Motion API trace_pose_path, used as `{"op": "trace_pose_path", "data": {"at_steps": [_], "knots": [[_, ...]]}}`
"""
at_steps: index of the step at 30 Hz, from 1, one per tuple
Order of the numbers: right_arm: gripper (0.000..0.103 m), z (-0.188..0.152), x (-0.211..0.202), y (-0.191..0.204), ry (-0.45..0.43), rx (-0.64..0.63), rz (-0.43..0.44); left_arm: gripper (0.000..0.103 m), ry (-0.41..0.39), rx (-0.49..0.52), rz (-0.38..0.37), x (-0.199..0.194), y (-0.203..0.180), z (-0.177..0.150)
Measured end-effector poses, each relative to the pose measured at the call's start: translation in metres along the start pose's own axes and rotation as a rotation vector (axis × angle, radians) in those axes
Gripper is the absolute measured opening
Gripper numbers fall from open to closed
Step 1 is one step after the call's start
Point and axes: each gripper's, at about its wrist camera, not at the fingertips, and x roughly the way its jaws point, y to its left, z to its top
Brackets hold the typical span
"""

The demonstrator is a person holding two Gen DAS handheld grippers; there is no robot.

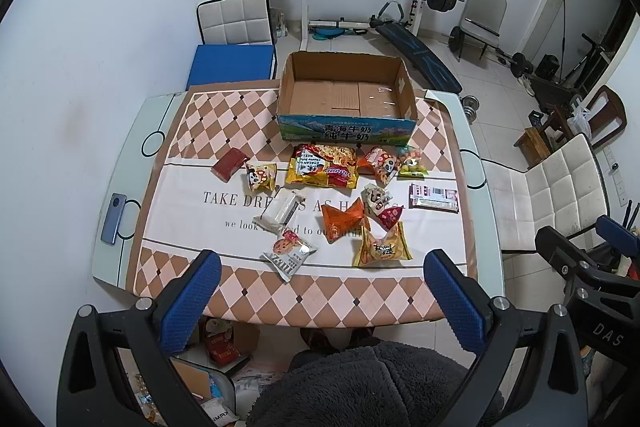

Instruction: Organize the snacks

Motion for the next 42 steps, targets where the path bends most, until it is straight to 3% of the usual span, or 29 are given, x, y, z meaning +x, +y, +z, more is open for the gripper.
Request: {"op": "trace_pose_path", "data": {"at_steps": [14, 18, 24, 28, 31, 37, 42], "knots": [[0.103, 0.005, 0.001, 0.004, 0.01, 0.004, 0.01, 0.103, -0.001, 0.0, 0.0, -0.001, -0.002, 0.0], [0.103, 0.007, 0.018, 0.009, 0.036, 0.022, 0.027, 0.103, 0.0, -0.027, 0.0, 0.006, 0.0, 0.005], [0.103, 0.016, 0.075, 0.0, 0.108, 0.078, 0.064, 0.103, 0.045, -0.061, 0.056, 0.067, 0.014, 0.023], [0.103, 0.026, 0.137, -0.001, 0.196, 0.107, 0.088, 0.103, 0.093, -0.063, 0.06, 0.117, 0.031, 0.032], [0.103, 0.032, 0.184, -0.001, 0.255, 0.131, 0.102, 0.103, 0.104, 0.009, 0.04, 0.156, 0.034, 0.042], [0.103, 0.041, 0.276, 0.001, 0.348, 0.18, 0.149, 0.103, 0.111, 0.281, 0.088, 0.239, 0.017, 0.067], [0.103, 0.047, 0.341, -0.003, 0.401, 0.229, 0.213, 0.103, 0.155, 0.395, 0.096, 0.3, 0.005, 0.086]]}}
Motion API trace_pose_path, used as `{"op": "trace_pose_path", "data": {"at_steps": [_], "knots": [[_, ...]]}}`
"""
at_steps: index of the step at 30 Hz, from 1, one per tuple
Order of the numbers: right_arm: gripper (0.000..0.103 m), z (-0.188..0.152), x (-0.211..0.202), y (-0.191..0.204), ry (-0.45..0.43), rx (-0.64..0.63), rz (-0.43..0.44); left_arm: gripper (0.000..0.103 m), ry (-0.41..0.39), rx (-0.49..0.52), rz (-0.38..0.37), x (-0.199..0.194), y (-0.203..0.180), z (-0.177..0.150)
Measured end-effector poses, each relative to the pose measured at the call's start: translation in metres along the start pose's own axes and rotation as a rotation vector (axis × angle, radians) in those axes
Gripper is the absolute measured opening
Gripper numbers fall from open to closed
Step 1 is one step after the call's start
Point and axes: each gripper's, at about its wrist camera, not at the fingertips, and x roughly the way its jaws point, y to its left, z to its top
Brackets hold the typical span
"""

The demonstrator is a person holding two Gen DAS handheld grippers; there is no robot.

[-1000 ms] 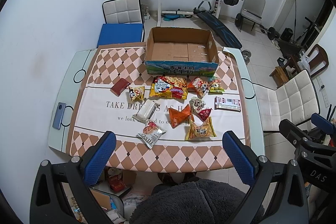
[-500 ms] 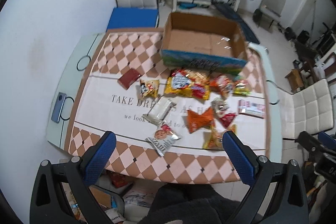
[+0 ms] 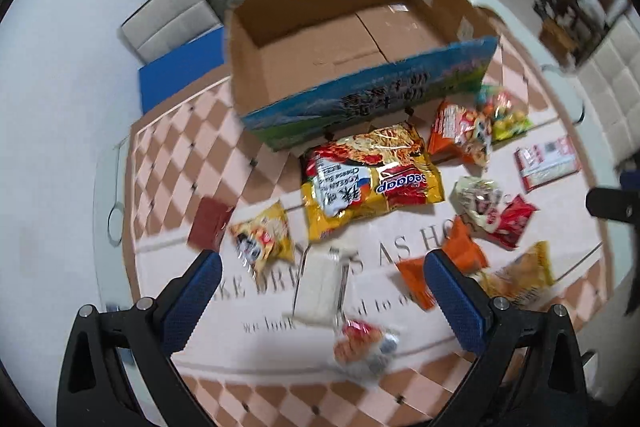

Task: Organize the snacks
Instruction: 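Grasp the yellow noodle pack with left tool while right tool grasps orange panda bag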

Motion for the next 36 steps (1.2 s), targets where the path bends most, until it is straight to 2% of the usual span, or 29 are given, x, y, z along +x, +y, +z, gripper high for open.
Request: {"op": "trace_pose_path", "data": {"at_steps": [3, 9, 11, 12, 13, 16, 18, 23, 28, 30, 32, 34, 36], "knots": [[0.102, 0.02, 0.029, -0.004, 0.033, 0.013, 0.027, 0.103, 0.072, -0.052, -0.034, 0.038, 0.0, 0.02], [0.093, 0.06, 0.073, -0.016, 0.073, 0.028, 0.041, 0.103, 0.105, -0.192, -0.116, 0.09, -0.008, 0.061], [0.082, 0.07, 0.083, -0.02, 0.075, 0.025, 0.023, 0.095, 0.152, -0.279, -0.122, 0.11, -0.009, 0.07], [0.068, 0.075, 0.087, -0.021, 0.064, 0.019, 0.014, 0.08, 0.188, -0.33, -0.145, 0.124, -0.01, 0.074], [0.064, 0.08, 0.092, -0.022, 0.053, 0.005, 0.001, 0.07, 0.222, -0.371, -0.145, 0.137, -0.012, 0.075], [0.058, 0.089, 0.104, -0.022, 0.039, -0.032, -0.034, 0.071, 0.273, -0.427, -0.107, 0.162, -0.021, 0.073], [0.057, 0.093, 0.11, -0.021, 0.046, -0.052, -0.048, 0.071, 0.237, -0.422, -0.051, 0.161, -0.028, 0.071], [0.057, 0.101, 0.114, -0.019, 0.041, -0.087, -0.059, 0.073, 0.264, -0.434, -0.034, 0.164, -0.019, 0.046], [0.057, 0.107, 0.118, -0.015, 0.043, -0.09, -0.032, 0.073, 0.328, -0.449, -0.006, 0.166, 0.009, 0.006], [0.057, 0.11, 0.119, -0.009, 0.047, -0.091, -0.019, 0.073, 0.346, -0.484, -0.007, 0.162, 0.021, -0.011], [0.059, 0.114, 0.121, -0.003, 0.046, -0.104, 0.003, 0.072, 0.36, -0.609, -0.047, 0.155, 0.044, -0.029], [0.073, 0.118, 0.125, 0.005, 0.047, -0.125, 0.006, 0.072, 0.371, -0.801, -0.14, 0.152, 0.071, -0.038], [0.074, 0.123, 0.131, 0.01, 0.045, -0.133, 0.016, 0.072, 0.369, -0.933, -0.211, 0.157, 0.09, -0.042]]}}
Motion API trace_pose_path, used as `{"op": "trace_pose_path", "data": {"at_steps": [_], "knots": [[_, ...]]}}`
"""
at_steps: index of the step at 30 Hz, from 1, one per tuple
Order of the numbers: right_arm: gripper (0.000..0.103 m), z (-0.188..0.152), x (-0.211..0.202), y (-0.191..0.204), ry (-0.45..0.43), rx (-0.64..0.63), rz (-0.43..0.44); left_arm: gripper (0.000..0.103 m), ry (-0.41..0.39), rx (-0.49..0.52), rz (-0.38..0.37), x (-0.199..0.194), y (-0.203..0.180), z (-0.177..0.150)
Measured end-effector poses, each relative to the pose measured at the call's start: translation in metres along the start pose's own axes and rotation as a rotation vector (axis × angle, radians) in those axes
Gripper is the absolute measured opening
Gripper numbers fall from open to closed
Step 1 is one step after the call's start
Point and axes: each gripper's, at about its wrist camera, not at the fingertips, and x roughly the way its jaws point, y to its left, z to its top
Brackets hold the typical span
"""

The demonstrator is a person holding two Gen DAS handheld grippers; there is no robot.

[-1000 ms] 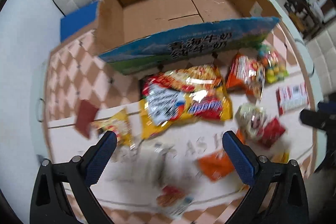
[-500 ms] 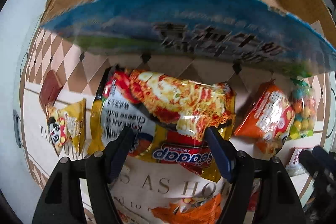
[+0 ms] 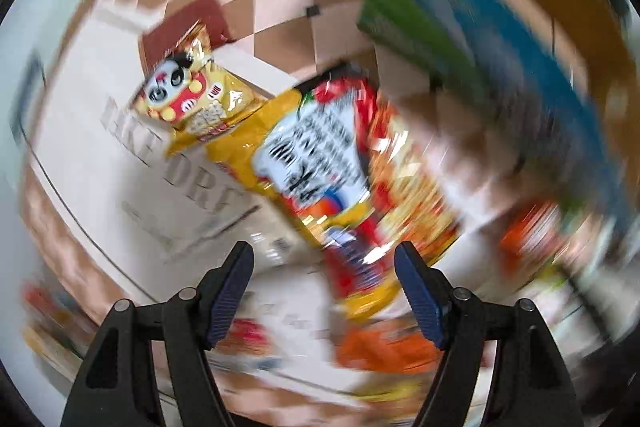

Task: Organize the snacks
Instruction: 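Grasp the yellow noodle pack with left tool while right tool grasps orange panda bag, then lift both held packs over the box rim and lower them inside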

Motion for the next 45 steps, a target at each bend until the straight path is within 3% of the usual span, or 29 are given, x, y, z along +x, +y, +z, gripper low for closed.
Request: {"op": "trace_pose_path", "data": {"at_steps": [3, 8, 11, 16, 20, 26, 31, 32, 33, 35, 39, 42, 43, 45], "knots": [[0.087, 0.009, 0.008, 0.009, 0.006, -0.032, 0.009, 0.072, 0.038, -0.097, -0.049, 0.012, 0.001, 0.03], [0.088, 0.016, 0.012, 0.033, 0.002, -0.207, -0.047, 0.072, 0.126, -0.137, -0.004, 0.041, -0.008, 0.056], [0.088, 0.015, 0.02, 0.051, 0.014, -0.351, -0.12, 0.072, 0.132, -0.153, 0.058, 0.05, -0.028, 0.07], [0.088, 0.009, 0.032, 0.062, 0.045, -0.456, -0.17, 0.073, 0.109, -0.022, 0.152, 0.062, -0.071, 0.069], [0.088, 0.005, 0.037, 0.065, 0.068, -0.506, -0.188, 0.076, 0.105, 0.099, 0.199, 0.072, -0.076, 0.047], [0.088, -0.001, 0.05, 0.072, 0.112, -0.568, -0.202, 0.076, 0.122, 0.174, 0.24, 0.083, -0.071, 0.024], [0.085, -0.01, 0.07, 0.077, 0.151, -0.566, -0.219, 0.076, 0.108, 0.148, 0.226, 0.073, -0.064, 0.01], [0.079, -0.011, 0.073, 0.077, 0.156, -0.553, -0.215, 0.076, 0.087, 0.131, 0.211, 0.067, -0.059, 0.008], [0.063, -0.009, 0.078, 0.081, 0.161, -0.537, -0.211, 0.076, 0.066, 0.114, 0.196, 0.061, -0.056, 0.008], [0.062, -0.014, 0.077, 0.078, 0.162, -0.502, -0.209, 0.076, 0.047, 0.084, 0.178, 0.044, -0.045, 0.006], [0.061, -0.018, 0.071, 0.051, 0.226, -0.374, -0.225, 0.076, 0.101, 0.013, 0.135, 0.04, -0.022, 0.016], [0.061, -0.03, 0.068, 0.037, 0.247, -0.301, -0.234, 0.076, 0.178, -0.042, 0.096, 0.071, -0.004, 0.028], [0.061, -0.034, 0.067, 0.034, 0.251, -0.289, -0.234, 0.082, 0.19, -0.051, 0.079, 0.079, -0.003, 0.033], [0.061, -0.039, 0.067, 0.026, 0.257, -0.266, -0.236, 0.083, 0.2, -0.05, 0.069, 0.082, -0.012, 0.038]]}}
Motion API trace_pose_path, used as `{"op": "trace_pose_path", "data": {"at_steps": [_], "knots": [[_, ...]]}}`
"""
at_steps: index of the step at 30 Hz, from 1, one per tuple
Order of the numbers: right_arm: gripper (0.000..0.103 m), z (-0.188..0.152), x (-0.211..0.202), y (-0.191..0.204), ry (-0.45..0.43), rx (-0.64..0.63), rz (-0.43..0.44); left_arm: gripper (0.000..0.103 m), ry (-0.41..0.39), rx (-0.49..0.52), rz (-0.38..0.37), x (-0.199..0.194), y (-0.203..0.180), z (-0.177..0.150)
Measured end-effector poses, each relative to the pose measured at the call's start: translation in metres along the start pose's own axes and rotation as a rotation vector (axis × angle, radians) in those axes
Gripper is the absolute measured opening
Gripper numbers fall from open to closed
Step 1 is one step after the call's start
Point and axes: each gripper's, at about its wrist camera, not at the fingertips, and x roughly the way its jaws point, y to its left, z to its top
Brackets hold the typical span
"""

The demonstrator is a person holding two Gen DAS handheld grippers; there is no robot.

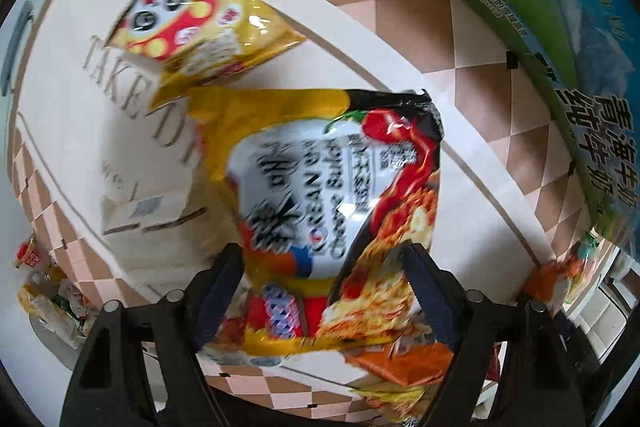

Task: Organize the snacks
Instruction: 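Lift both held packs over the box rim and lower them inside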

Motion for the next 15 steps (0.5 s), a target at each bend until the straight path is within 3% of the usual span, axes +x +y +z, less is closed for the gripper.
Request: {"op": "trace_pose_path", "data": {"at_steps": [3, 8, 9, 13, 15], "knots": [[0.061, -0.008, 0.003, -0.007, 0.001, 0.022, 0.002, 0.087, 0.007, 0.029, 0.036, 0.005, -0.01, 0.014], [0.061, -0.007, 0.006, -0.01, 0.015, 0.083, 0.048, 0.085, -0.03, 0.082, 0.069, 0.01, -0.032, 0.023], [0.06, 0.012, -0.001, -0.007, 0.023, 0.105, 0.06, 0.084, -0.05, 0.115, 0.071, 0.009, -0.045, 0.02], [0.059, 0.013, -0.003, -0.035, 0.046, 0.177, 0.1, 0.083, -0.142, 0.383, 0.148, 0.008, -0.092, 0.001], [0.059, 0.015, -0.003, -0.045, 0.063, 0.216, 0.127, 0.084, -0.151, 0.487, 0.171, 0.017, -0.109, -0.008]]}}
